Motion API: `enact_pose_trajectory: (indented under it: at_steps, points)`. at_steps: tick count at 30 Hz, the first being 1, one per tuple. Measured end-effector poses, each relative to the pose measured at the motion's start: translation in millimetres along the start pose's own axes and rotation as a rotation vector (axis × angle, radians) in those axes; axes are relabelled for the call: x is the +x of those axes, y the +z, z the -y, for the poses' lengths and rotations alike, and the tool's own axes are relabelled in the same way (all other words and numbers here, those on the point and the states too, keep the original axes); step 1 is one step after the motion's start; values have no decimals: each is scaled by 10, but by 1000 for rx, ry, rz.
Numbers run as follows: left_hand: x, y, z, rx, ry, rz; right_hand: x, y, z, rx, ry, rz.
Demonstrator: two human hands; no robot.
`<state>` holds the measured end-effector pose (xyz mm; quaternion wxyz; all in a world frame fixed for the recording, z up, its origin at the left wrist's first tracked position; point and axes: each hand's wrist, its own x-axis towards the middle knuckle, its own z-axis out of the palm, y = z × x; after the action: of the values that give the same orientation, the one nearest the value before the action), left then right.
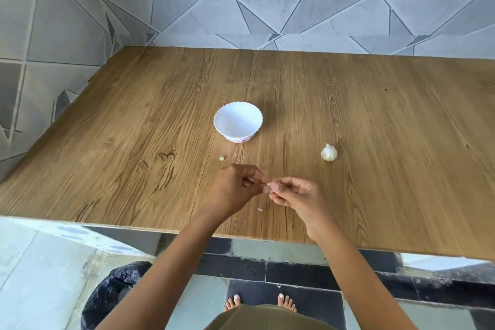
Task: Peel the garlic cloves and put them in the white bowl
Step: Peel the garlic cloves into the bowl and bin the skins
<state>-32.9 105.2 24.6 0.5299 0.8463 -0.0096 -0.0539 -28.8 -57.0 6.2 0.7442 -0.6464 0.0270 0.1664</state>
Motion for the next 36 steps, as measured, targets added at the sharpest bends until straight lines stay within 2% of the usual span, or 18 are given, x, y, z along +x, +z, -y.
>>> enact_pose_trajectory:
  at_steps: [1,5,8,12,16,21,26,32,36]
  points:
    - [5,-10,-5,-26,-18,18,1,-2,-2,-11,-22,3]
    - [2,-40,-52,-396,-246,123,-6,4,-17,-113,-209,41]
    - [-16,-44,-83,-609,-365,208,-31,20,-41,-86,-300,59]
    - [-20,-12,-93,-825,-470,195,-1,6,-32,85,-137,41]
    - [19,-32,-60,-816,-463,164,38,-34,-6,151,27,40]
    - [32,-36,-64,-847,-511,181,45,-23,11,175,78,53]
    - [47,37,-52,-677,-378,-4,73,6,-17,112,24,-15]
    - [14,55,-65,-304,-135,-39,89,7,-1,27,-104,-8]
    - [32,76,-84,-310,-106,-72,120,8,10,-35,-143,8]
